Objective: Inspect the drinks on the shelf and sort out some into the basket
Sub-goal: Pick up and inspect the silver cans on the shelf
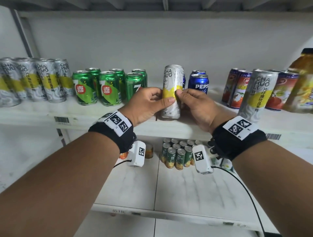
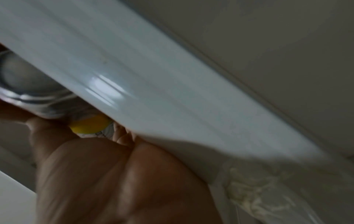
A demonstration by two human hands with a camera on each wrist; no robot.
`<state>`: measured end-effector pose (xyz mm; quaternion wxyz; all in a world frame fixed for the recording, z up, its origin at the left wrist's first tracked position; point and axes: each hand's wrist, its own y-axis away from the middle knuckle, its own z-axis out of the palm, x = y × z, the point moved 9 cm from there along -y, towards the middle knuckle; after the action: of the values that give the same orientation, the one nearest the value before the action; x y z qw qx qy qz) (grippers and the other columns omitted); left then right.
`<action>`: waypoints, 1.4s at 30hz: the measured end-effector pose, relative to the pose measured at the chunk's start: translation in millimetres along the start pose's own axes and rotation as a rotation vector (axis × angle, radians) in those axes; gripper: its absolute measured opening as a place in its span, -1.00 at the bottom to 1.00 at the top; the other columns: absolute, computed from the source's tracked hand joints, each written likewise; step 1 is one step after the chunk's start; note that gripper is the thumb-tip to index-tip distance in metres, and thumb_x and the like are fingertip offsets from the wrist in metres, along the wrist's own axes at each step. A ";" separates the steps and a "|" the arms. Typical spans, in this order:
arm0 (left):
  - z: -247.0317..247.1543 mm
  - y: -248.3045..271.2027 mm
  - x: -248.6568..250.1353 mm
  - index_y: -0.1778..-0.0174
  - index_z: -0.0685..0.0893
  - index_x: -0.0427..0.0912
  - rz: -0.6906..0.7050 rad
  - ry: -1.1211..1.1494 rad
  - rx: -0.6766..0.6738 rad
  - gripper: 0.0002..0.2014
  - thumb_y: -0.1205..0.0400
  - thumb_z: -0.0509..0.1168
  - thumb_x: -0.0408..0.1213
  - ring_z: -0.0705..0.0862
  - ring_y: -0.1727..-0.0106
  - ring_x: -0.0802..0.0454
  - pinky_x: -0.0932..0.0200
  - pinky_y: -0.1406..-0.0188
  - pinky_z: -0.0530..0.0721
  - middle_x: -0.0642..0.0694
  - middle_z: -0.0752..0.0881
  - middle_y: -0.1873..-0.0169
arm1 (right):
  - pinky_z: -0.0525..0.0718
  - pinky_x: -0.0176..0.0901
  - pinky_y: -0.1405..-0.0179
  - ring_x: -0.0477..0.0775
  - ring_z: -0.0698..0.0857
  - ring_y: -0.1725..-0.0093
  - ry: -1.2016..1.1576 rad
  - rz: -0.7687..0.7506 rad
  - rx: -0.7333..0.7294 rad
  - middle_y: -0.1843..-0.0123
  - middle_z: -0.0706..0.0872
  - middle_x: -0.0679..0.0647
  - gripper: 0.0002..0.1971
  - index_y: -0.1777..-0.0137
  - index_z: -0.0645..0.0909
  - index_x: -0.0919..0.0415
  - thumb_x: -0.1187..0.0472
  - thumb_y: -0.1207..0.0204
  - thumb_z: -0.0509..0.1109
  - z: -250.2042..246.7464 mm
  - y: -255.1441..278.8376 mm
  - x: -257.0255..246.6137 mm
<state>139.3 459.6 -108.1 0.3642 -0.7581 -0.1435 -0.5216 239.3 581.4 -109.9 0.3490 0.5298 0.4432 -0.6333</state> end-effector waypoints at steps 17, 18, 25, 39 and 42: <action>-10.4 -1.7 -2.5 -0.02 0.84 -0.32 -0.017 -0.013 0.066 -0.51 -0.57 0.53 0.13 0.89 0.05 -0.33 -0.36 -0.05 0.87 -0.44 0.89 0.01 | 0.84 0.05 -0.24 0.19 0.85 -0.14 0.103 -0.129 -0.231 -0.15 0.87 0.22 -0.41 -0.34 0.67 0.32 0.41 -0.25 0.65 9.6 1.2 -1.0; -10.9 -1.4 -2.7 -0.01 0.83 -0.33 -0.022 -0.012 0.072 -0.50 -0.56 0.52 0.14 0.87 0.01 -0.32 -0.40 -0.13 0.85 -0.46 0.88 -0.01 | 0.83 0.05 -0.27 0.18 0.83 -0.15 0.135 -0.143 -0.226 -0.15 0.85 0.21 -0.36 -0.37 0.67 0.32 0.41 -0.22 0.67 9.1 1.5 -2.0; -2.3 -0.6 -3.8 -0.24 0.79 -0.22 -0.047 0.010 -0.021 -0.48 -0.48 0.69 0.01 0.94 -0.05 -0.25 -0.21 0.04 0.93 -0.25 0.93 -0.05 | 0.77 0.35 -0.36 0.46 0.76 -0.31 0.272 -0.151 -0.195 -0.34 0.74 0.47 -0.14 -0.58 0.61 0.20 0.45 -0.21 0.77 7.6 2.4 -3.0; -0.1 1.2 1.9 -0.37 0.74 -0.17 -0.029 0.019 -0.028 -0.37 -0.42 0.69 0.00 0.92 -0.14 -0.22 -0.08 0.08 0.92 -0.22 0.90 -0.18 | 0.79 0.29 -0.36 0.32 0.85 -0.24 0.357 -0.137 -0.221 -0.20 0.87 0.27 -0.38 -0.40 0.69 0.27 0.46 -0.32 0.75 16.1 8.1 -4.8; 3.8 1.0 -0.6 -0.42 0.71 -0.14 -0.034 -0.017 -0.047 -0.42 -0.52 0.73 -0.13 0.91 -0.22 -0.13 -0.24 -0.28 0.88 -0.15 0.90 -0.20 | 0.80 0.28 -0.32 0.30 0.87 -0.20 0.374 -0.126 -0.204 -0.19 0.87 0.27 -0.35 -0.39 0.67 0.27 0.49 -0.28 0.76 17.0 8.2 -5.0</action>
<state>142.3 461.6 -109.8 0.3360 -0.7685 -0.1471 -0.5243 241.6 562.4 -105.8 0.2722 0.5712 0.5942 -0.4966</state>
